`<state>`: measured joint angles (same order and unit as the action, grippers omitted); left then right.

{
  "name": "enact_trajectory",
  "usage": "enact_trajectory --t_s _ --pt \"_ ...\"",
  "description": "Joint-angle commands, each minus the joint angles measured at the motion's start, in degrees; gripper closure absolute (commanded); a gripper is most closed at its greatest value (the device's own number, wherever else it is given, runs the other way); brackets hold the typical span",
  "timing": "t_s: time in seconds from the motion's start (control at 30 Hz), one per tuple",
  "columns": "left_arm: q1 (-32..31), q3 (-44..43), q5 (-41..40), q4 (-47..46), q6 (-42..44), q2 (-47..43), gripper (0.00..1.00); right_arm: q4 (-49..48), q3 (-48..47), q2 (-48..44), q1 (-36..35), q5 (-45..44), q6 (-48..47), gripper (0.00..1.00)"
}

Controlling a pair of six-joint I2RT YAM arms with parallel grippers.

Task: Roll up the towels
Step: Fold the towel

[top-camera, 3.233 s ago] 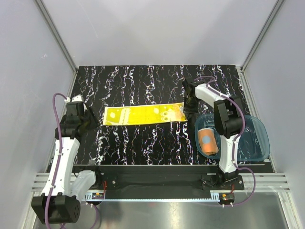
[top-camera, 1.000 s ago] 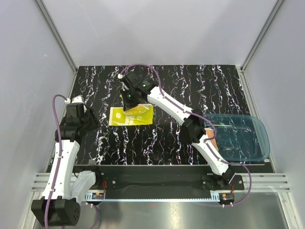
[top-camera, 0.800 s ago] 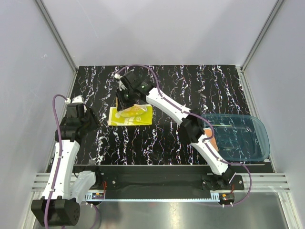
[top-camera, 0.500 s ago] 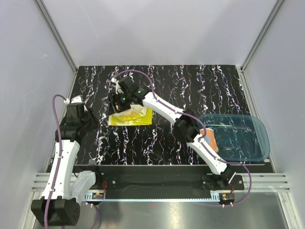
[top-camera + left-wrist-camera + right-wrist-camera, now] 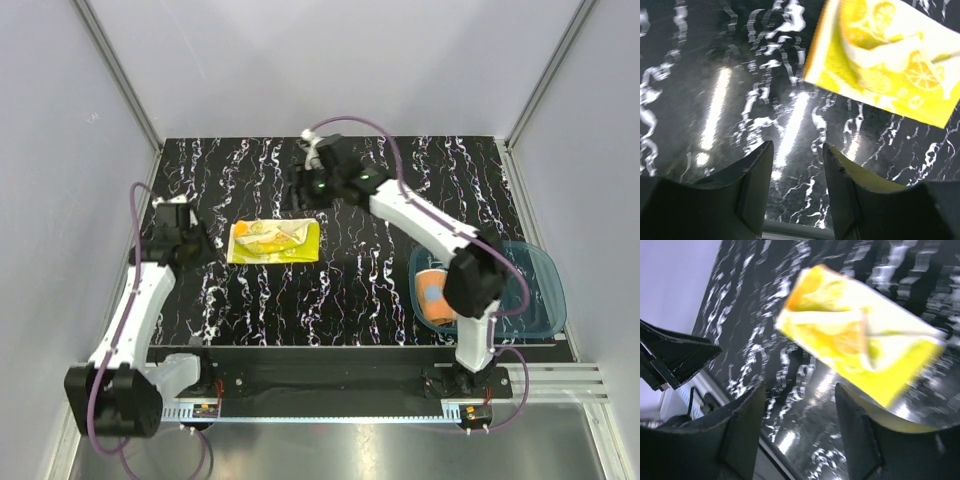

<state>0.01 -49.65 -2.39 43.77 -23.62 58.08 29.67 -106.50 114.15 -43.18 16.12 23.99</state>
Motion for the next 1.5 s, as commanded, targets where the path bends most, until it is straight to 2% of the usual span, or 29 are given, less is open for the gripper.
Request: enact_trajectory --t_s 0.0,0.17,0.3,0.43,0.6,0.87,0.97,1.1,1.13,1.17,1.23,1.47 --pt "-3.4 -6.0 2.0 -5.5 0.6 5.3 0.5 2.8 8.7 -4.6 4.5 -5.1 2.4 0.37" --pt "-6.9 -14.9 3.5 -5.9 2.1 19.2 0.48 3.4 18.9 -5.4 8.1 -4.1 4.6 0.38" --pt "-7.1 -23.1 6.8 -5.7 4.1 29.8 0.48 3.9 18.0 -1.1 8.4 -2.1 4.0 0.38" --pt "-8.0 -29.8 7.0 -3.0 7.2 36.7 0.47 3.6 15.4 3.0 8.4 -0.5 4.0 0.39" --pt "-9.2 -32.6 7.1 -1.5 9.6 41.1 0.47 2.1 12.8 8.0 8.4 2.2 5.1 0.41" --pt "-10.3 -29.3 6.9 -2.6 11.5 44.4 0.47 1.2 10.3 12.8 7.8 4.3 5.9 0.44" --pt "-10.7 -29.3 6.7 -2.3 12.1 45.9 0.47 1.1 9.4 14.2 7.0 4.6 6.0 0.51" --pt "-11.5 -28.8 7.2 -1.8 12.9 47.1 0.47 1.2 8.9 15.8 5.7 4.6 6.0 0.77" --pt "-11.9 -28.7 7.4 -1.6 13.0 47.5 0.48 1.2 8.9 16.1 5.6 4.6 6.1 0.88" --pt "-12.1 -28.5 7.4 -1.5 13.0 47.6 0.48 1.1 9.6 16.2 5.6 4.5 6.1 0.92" --pt "-12.9 -27.5 7.1 -0.8 12.7 47.7 0.49 1.2 11.2 15.8 5.6 3.6 6.1 0.96" --pt "-16.0 -23.8 7.9 -0.5 9.9 44.8 0.57 1.2 16.3 13.3 6.1 0.5 5.0 0.97"
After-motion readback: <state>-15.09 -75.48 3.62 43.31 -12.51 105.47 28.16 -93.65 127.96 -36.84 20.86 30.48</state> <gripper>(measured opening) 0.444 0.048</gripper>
